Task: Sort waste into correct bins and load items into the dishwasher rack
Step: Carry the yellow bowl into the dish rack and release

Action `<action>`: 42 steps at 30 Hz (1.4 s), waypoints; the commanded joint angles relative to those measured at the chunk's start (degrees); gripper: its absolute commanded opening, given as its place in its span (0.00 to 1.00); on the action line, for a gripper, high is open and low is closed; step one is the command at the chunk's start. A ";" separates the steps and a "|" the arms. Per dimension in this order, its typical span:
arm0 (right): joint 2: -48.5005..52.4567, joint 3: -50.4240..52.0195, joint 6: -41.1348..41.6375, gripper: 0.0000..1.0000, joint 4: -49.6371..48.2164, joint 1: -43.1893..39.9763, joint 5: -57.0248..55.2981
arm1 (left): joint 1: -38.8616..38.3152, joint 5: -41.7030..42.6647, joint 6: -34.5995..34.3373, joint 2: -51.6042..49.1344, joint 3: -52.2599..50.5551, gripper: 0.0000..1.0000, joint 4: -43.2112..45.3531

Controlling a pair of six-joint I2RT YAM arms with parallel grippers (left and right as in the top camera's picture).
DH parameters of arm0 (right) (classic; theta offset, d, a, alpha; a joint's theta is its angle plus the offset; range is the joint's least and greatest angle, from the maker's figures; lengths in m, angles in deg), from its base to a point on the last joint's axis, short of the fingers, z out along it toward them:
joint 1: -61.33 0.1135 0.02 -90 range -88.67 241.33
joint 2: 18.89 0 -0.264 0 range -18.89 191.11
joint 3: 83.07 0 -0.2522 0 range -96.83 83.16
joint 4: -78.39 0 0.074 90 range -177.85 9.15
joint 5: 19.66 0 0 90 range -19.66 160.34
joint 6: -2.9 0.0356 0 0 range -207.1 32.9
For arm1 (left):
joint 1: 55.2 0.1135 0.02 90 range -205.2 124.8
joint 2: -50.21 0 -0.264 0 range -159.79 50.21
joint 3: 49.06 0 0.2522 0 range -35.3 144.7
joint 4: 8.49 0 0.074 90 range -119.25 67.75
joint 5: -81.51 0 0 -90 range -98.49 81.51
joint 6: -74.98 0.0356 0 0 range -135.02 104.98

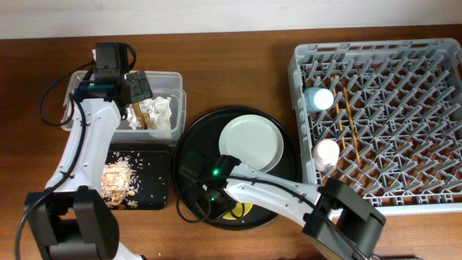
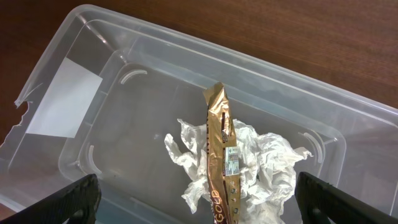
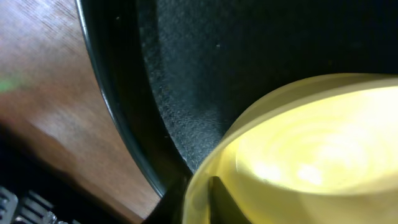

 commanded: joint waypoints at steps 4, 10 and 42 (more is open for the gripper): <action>-1.25 -1.42 0.20 0.04 3.04 -0.17 0.52 | 0.20 0.20 0.31 -0.52 -0.26 0.99 0.11; -7.32 -10.82 -8.02 0.04 9.81 -1.03 -0.52 | 0.22 0.20 0.31 -0.52 -0.26 0.99 0.11; 20.39 -32.11 -43.08 0.04 -1.95 -82.73 75.60 | 0.20 0.20 0.31 -0.52 -0.26 0.99 0.11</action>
